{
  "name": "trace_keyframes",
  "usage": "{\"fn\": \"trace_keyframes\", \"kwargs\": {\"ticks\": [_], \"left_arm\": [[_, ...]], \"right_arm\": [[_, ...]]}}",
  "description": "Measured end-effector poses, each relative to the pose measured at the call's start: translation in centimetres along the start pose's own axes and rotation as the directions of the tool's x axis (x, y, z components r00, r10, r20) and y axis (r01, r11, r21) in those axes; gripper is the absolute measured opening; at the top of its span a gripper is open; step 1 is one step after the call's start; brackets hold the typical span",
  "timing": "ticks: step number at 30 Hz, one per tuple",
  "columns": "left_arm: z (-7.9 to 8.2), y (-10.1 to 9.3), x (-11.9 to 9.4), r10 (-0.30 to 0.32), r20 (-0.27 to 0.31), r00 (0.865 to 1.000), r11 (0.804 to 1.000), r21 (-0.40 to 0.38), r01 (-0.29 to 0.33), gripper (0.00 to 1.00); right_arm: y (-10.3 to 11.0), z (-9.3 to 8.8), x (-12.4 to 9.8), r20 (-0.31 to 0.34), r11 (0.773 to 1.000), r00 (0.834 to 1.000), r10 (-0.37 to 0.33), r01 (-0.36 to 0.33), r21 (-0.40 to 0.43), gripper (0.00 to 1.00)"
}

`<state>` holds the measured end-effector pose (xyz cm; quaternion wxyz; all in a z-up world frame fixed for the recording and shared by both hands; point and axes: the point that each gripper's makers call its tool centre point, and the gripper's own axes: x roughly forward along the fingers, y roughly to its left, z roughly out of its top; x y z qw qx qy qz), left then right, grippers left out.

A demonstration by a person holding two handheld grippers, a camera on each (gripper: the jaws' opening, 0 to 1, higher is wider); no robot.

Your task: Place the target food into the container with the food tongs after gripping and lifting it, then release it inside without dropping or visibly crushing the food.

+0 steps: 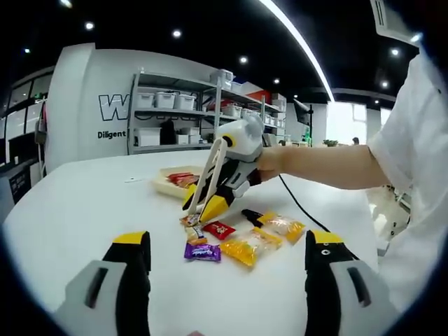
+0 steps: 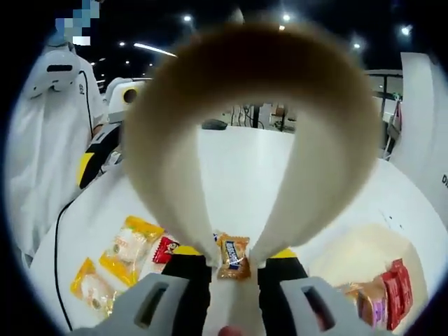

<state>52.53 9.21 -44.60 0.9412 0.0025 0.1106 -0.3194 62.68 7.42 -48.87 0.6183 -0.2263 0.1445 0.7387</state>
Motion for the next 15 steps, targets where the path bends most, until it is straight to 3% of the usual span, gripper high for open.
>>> {"fn": "trace_keyframes", "kwargs": {"ticks": [15], "left_arm": [[0.3, -0.2, 0.0, -0.006, 0.002, 1.0, 1.0, 0.007, 0.006, 0.9]], "right_arm": [[0.2, -1.1, -1.9, -0.015, 0.998, 0.999, -0.044, 0.045, 0.047, 0.22]]}}
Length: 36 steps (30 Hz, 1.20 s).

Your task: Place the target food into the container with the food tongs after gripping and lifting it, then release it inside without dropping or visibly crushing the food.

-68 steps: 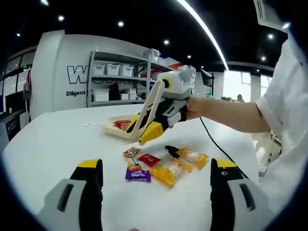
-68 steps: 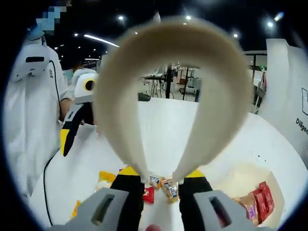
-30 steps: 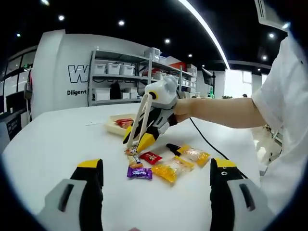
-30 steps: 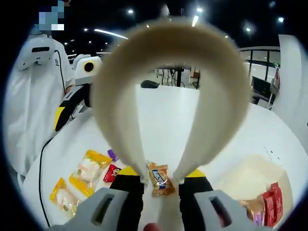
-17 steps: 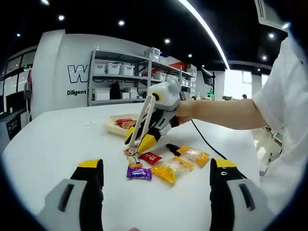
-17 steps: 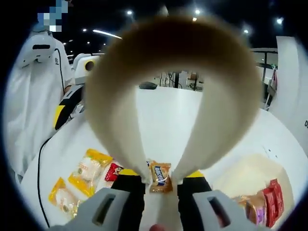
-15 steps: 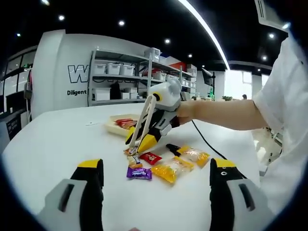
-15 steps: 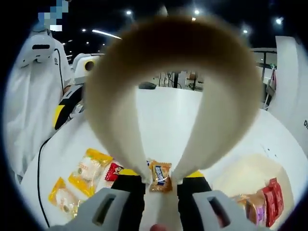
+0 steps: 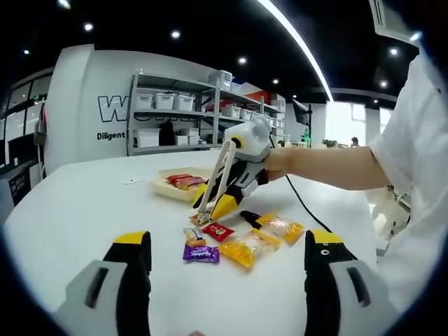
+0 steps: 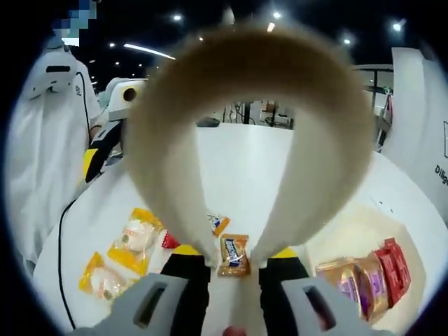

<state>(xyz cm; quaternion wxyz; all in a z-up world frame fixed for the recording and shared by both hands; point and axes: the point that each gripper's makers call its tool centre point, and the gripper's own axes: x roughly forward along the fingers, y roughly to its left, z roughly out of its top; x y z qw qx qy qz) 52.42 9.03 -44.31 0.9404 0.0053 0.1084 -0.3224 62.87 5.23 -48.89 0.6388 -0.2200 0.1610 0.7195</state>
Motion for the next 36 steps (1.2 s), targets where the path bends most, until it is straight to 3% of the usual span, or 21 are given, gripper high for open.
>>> {"fn": "trace_keyframes", "kwargs": {"ticks": [13, 36], "left_arm": [[0.2, -0.1, 0.0, 0.0, 0.0, 1.0, 1.0, 0.004, 0.0, 0.89], [-0.1, -0.3, 0.0, -0.004, -0.003, 1.0, 1.0, 0.0, 0.004, 0.88]], "right_arm": [[0.0, 0.4, 0.6, 0.006, 1.0, 1.0, 0.028, -0.029, 0.01, 0.21], [-0.1, 0.7, -0.8, 0.009, 0.999, 1.0, -0.009, 0.009, 0.032, 0.16]]}}
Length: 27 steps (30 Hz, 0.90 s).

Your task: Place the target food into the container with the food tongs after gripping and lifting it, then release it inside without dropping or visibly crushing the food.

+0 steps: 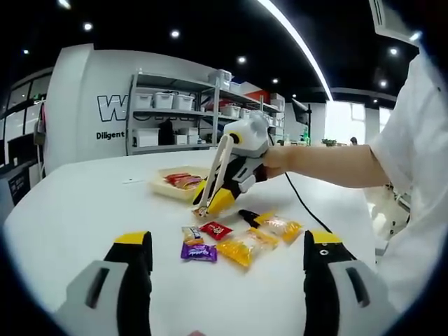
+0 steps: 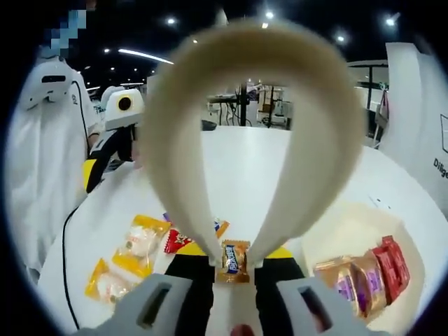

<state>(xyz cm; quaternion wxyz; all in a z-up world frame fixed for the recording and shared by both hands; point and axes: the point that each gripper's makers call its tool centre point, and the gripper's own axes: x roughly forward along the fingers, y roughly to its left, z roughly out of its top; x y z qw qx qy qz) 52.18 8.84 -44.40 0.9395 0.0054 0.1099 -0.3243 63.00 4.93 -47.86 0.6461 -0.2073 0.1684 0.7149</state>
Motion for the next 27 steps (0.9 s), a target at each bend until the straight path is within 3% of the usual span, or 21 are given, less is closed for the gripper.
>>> {"fn": "trace_keyframes", "kwargs": {"ticks": [14, 27], "left_arm": [[0.0, -0.5, 0.0, -0.01, 0.001, 1.0, 1.0, 0.004, 0.01, 0.88], [0.2, -0.7, -0.3, -0.012, 0.001, 1.0, 1.0, 0.011, 0.012, 0.88]], "right_arm": [[-0.3, 2.7, -2.5, 0.015, 1.0, 1.0, -0.02, 0.02, 0.013, 0.16], [-2.6, 5.3, -3.9, 0.001, 0.999, 0.999, -0.05, 0.05, -0.016, 0.15]]}}
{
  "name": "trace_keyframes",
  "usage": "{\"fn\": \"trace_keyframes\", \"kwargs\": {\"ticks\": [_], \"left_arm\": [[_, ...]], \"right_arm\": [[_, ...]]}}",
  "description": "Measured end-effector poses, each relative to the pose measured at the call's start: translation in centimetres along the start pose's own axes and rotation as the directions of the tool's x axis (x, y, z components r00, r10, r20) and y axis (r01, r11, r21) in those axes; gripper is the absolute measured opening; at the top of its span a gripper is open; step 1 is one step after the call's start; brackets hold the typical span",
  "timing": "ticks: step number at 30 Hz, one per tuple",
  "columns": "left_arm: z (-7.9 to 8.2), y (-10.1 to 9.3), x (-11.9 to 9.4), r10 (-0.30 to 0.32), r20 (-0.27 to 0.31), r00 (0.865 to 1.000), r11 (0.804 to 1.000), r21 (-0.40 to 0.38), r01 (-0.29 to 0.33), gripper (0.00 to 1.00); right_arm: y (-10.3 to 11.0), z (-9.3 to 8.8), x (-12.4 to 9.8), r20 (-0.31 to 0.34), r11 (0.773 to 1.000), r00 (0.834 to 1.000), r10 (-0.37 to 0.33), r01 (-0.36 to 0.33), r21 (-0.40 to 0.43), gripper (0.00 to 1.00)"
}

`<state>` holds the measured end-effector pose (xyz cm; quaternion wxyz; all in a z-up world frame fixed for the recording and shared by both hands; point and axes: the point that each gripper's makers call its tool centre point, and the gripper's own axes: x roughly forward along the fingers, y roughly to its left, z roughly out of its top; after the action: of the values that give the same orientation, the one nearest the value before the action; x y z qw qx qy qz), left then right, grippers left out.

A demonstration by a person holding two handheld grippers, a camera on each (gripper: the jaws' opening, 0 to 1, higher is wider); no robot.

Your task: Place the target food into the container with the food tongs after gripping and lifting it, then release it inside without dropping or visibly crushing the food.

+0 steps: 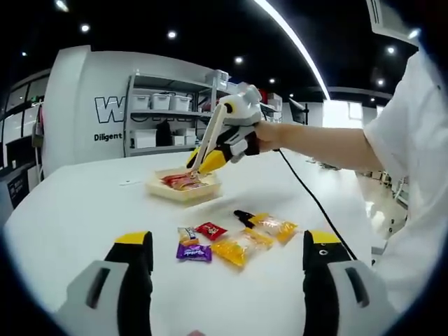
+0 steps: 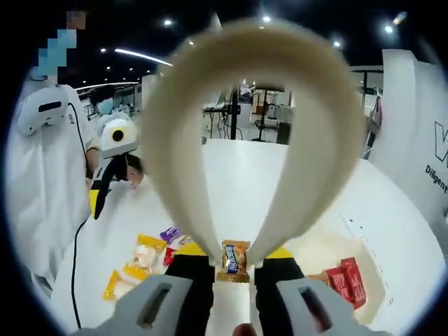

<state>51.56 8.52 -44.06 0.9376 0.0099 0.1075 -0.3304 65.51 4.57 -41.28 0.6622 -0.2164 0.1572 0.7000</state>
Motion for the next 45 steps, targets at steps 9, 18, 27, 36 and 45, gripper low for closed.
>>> {"fn": "trace_keyframes", "kwargs": {"ticks": [9, 18, 27, 36, 45], "left_arm": [[0.0, -0.1, -0.2, 0.005, -0.003, 1.0, 1.0, 0.003, -0.005, 0.88], [0.0, 0.0, -0.4, 0.013, -0.01, 1.0, 1.0, 0.006, -0.013, 0.88], [-0.3, 0.3, -0.4, 0.027, -0.021, 0.999, 1.0, 0.003, -0.027, 0.88], [-0.4, 0.3, -0.3, 0.028, -0.026, 0.999, 1.0, 0.002, -0.028, 0.88], [-0.5, 0.4, -0.1, 0.027, -0.031, 0.999, 1.0, 0.002, -0.027, 0.88]], "right_arm": [[-3.1, 1.3, 0.0, -0.01, 0.999, 1.0, -0.024, 0.023, -0.031, 0.15], [-6.5, 0.8, 1.1, -0.02, 0.999, 0.999, -0.039, 0.038, -0.024, 0.15], [-9.9, -0.8, 2.9, -0.037, 0.998, 0.998, -0.055, 0.055, 0.004, 0.15], [-10.9, -2.3, 4.7, -0.09, 0.999, 0.995, -0.037, 0.037, -0.003, 0.15], [-11.3, -3.6, 5.6, -0.131, 1.0, 0.991, -0.019, 0.017, -0.017, 0.15]]}}
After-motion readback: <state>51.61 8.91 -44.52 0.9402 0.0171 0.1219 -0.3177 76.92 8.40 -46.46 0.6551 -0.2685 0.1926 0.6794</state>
